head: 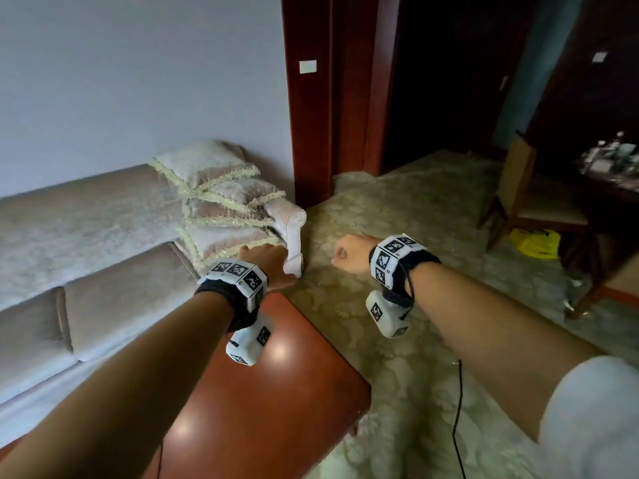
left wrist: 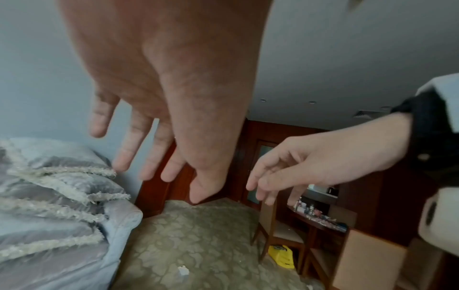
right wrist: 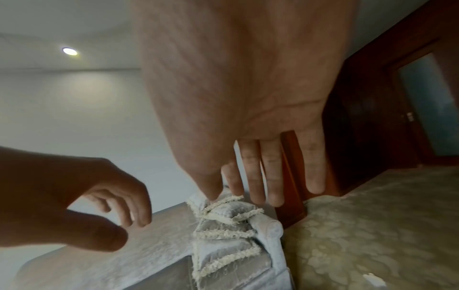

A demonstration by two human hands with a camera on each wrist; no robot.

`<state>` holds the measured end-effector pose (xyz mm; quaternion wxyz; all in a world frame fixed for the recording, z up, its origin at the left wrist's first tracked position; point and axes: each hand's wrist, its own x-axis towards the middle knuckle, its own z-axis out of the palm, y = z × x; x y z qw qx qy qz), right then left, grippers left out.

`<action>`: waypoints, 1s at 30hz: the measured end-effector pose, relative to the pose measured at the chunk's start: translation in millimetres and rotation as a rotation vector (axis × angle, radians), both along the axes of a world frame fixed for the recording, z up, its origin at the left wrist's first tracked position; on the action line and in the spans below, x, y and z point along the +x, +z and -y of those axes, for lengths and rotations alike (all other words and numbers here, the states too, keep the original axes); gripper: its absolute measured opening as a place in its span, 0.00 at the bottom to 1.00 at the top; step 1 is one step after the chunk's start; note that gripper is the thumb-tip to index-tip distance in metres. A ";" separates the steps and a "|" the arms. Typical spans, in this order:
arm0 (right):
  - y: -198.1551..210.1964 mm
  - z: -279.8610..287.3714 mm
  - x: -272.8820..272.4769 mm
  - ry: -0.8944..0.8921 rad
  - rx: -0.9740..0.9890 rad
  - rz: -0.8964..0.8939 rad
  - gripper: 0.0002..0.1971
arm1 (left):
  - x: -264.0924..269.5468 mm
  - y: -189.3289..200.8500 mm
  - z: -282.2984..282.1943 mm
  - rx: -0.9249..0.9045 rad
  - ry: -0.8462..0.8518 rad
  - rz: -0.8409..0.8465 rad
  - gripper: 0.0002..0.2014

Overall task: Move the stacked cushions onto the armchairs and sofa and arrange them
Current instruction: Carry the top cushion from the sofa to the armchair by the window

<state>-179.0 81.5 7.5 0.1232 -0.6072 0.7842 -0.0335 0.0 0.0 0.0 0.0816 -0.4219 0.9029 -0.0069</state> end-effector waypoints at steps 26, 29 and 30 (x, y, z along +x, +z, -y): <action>-4.2 -36.8 -308.9 -0.022 -0.016 -0.001 0.18 | -325.1 -2.7 -25.5 -0.039 -0.137 -0.033 0.14; -13.0 -26.6 -346.8 -0.082 0.001 0.033 0.19 | -368.9 -4.3 -9.0 -0.036 -0.194 -0.006 0.15; -16.6 -20.6 -360.1 -0.095 0.018 0.040 0.20 | -383.0 -4.6 -0.8 -0.033 -0.205 -0.007 0.15</action>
